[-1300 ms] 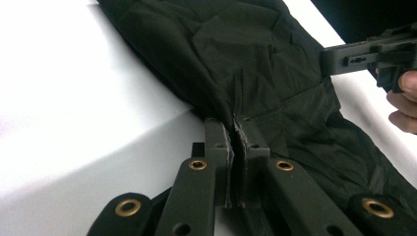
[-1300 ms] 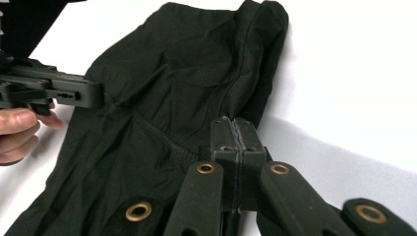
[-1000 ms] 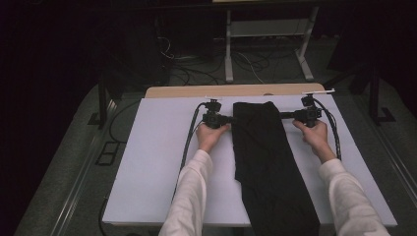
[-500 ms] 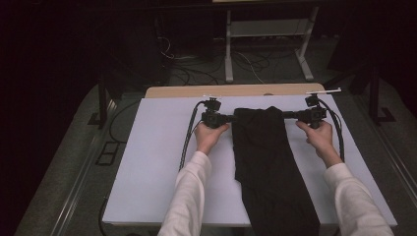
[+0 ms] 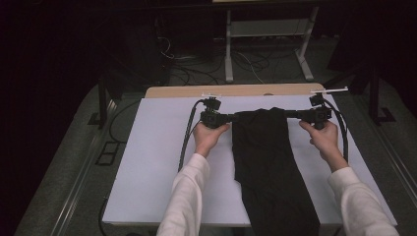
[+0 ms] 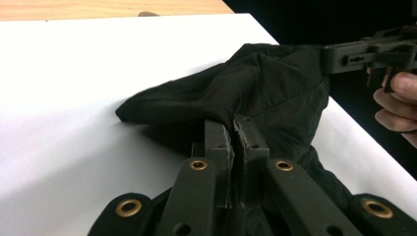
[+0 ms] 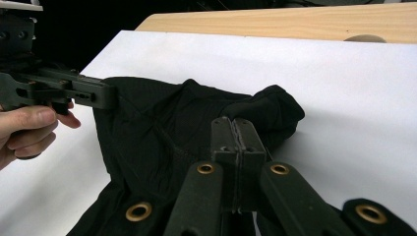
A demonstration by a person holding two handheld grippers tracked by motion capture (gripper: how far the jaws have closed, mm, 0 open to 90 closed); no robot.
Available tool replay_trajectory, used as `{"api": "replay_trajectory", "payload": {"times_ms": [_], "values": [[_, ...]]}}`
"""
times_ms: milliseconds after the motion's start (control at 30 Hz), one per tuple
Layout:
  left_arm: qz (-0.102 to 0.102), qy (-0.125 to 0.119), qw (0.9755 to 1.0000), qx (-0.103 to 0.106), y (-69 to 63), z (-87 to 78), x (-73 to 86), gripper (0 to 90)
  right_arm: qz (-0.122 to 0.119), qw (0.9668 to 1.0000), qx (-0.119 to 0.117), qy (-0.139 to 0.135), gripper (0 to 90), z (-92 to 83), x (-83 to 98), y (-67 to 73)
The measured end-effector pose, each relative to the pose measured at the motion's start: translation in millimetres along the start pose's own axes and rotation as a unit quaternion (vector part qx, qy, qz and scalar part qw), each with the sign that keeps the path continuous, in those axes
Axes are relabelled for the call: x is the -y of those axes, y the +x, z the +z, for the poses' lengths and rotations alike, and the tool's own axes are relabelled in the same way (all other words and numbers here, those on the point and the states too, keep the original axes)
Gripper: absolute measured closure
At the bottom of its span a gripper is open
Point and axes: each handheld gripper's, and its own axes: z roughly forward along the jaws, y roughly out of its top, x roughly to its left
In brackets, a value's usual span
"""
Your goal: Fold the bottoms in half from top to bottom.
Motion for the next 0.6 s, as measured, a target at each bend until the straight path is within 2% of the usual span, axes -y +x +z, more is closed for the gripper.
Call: {"api": "replay_trajectory", "payload": {"times_ms": [600], "values": [[0.009,0.000,0.9999,0.013,-23.0,-11.1,3.0,84.6,-0.005,1.0000,-0.002,-0.002,88.4,-19.3,15.4,3.3]]}}
